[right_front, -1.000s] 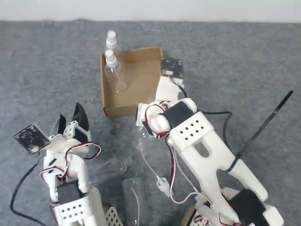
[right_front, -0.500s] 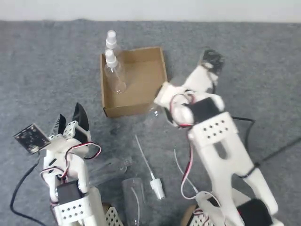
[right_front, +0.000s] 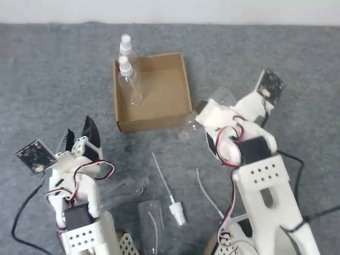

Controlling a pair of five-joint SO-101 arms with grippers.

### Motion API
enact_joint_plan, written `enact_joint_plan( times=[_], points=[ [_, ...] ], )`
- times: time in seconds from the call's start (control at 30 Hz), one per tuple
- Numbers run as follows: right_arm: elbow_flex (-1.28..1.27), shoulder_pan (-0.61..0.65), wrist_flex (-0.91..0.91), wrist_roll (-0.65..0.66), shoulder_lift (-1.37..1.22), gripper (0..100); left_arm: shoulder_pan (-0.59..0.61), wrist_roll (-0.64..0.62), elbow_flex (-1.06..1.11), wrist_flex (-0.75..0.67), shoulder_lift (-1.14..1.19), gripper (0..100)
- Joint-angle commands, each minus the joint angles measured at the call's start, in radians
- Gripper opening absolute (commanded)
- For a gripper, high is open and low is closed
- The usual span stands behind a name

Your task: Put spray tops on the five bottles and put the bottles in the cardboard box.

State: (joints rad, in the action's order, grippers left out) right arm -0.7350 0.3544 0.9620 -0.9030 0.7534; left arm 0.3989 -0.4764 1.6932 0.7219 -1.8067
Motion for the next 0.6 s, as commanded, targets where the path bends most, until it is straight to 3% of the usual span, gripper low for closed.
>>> enact_joint_plan(
  times=[0.0,0.17,0.57],
  points=[
    [-0.094,-0.044,-0.074,0.041,0.107,7.5,0.002,0.009,-0.008,-0.012,-0.017,21],
    [-0.242,-0.074,-0.133,0.049,0.163,7.5,0.002,0.009,-0.008,-0.012,-0.017,21],
    [-0.252,-0.127,-0.030,0.038,0.157,7.5,0.002,0.009,-0.008,-0.012,-0.017,21]
  ],
)
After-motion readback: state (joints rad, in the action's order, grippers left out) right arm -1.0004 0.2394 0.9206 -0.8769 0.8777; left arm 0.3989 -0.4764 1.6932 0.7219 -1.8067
